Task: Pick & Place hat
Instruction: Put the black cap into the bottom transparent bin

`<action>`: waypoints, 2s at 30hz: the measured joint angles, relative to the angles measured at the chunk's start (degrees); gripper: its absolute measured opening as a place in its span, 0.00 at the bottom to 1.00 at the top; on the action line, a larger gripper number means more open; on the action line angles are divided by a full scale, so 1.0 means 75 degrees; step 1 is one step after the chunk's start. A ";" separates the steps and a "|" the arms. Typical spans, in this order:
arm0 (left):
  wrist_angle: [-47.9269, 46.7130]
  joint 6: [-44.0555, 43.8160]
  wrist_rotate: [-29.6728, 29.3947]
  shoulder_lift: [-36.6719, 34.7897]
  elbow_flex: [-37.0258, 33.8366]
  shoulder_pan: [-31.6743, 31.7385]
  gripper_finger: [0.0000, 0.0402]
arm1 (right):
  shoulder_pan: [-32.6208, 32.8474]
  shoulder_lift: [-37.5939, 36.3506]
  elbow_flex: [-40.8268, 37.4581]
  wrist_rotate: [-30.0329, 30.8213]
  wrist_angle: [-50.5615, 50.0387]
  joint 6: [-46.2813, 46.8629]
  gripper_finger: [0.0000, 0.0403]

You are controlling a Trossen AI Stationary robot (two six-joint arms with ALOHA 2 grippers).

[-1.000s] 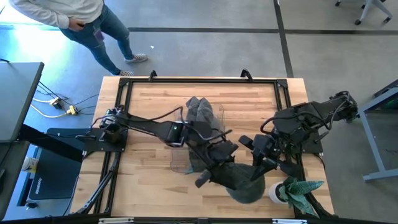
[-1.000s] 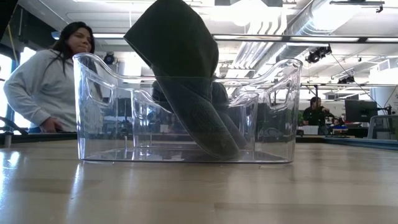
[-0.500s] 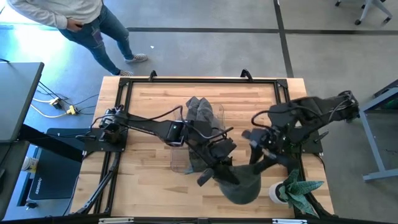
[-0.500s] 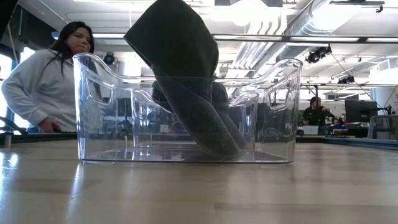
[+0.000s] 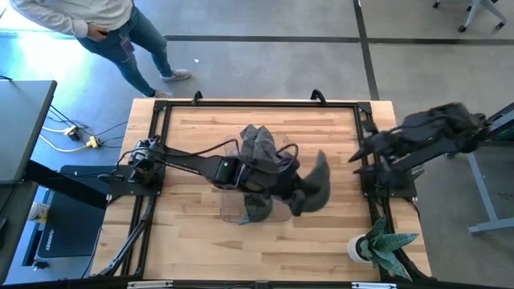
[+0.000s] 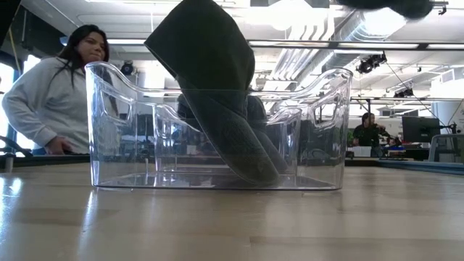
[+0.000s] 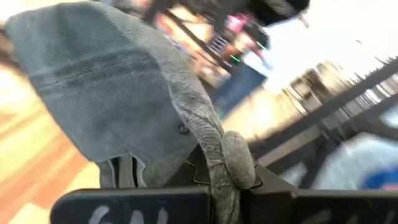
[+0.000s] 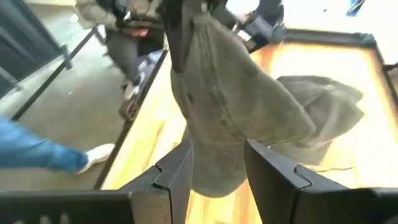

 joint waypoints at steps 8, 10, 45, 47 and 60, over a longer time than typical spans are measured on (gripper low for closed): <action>-0.1009 -0.1370 -0.1909 0.0000 -0.0003 -0.0107 0.00 | -0.0003 -0.0783 0.0000 0.0201 0.0006 -0.0524 0.35; -0.1162 -0.1694 -0.2033 0.0000 -0.0003 -0.0117 0.00 | -0.0003 -0.0880 0.0000 0.0209 0.0006 -0.0626 0.35; -0.6979 -0.5617 -0.3706 0.0867 0.2367 -0.0404 0.00 | -0.0006 -0.0952 0.0000 0.1232 0.0000 -0.1521 0.35; -0.7091 -0.5616 -0.3823 0.0851 0.2351 -0.0404 0.00 | -0.0006 -0.0951 0.0000 0.1229 0.0003 -0.1521 0.35; -0.7621 -0.5605 -0.3881 0.0894 0.2331 -0.0401 0.00 | -0.0006 -0.0944 0.0000 0.1544 0.0010 -0.1521 0.35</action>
